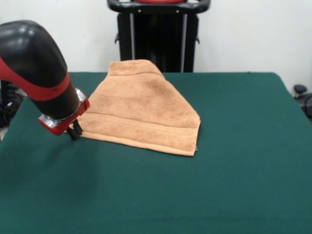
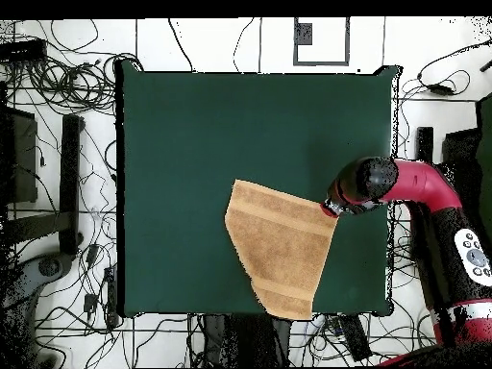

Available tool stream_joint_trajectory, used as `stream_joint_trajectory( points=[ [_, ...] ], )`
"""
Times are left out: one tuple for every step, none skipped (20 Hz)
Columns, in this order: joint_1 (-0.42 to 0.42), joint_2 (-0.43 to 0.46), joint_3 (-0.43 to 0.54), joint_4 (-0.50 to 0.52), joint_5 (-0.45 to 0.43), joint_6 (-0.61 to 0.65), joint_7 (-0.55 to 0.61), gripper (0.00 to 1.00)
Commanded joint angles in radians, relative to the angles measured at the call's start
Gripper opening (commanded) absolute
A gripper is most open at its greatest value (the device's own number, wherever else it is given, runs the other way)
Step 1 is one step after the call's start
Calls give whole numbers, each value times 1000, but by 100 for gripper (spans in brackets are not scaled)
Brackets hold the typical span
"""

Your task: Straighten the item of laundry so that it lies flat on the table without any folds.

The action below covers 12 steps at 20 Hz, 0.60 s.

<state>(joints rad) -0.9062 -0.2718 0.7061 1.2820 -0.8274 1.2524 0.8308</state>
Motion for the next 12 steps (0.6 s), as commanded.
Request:
stream_joint_trajectory(
  points=[
    [47,17,67,-126,-115,-187,-360,0],
    [49,6,67,-122,-112,-182,-364,0],
    [51,-1,66,-117,-111,-179,-364,0],
    [53,-6,66,-117,-108,-174,-364,0],
    [54,-10,65,-112,-104,-171,-361,0],
    [59,-13,67,-117,-98,-159,-362,0],
    [60,-15,67,-116,-94,-152,-361,0],
    [65,-9,69,-131,-94,-142,-369,0],
    [65,-9,71,-135,-92,-135,-380,0],
    [68,-10,76,-146,-90,-121,-403,0],
    [70,-11,81,-156,-88,-106,-426,0],
    [74,-10,85,-173,-88,-91,-447,0]
  ],
)
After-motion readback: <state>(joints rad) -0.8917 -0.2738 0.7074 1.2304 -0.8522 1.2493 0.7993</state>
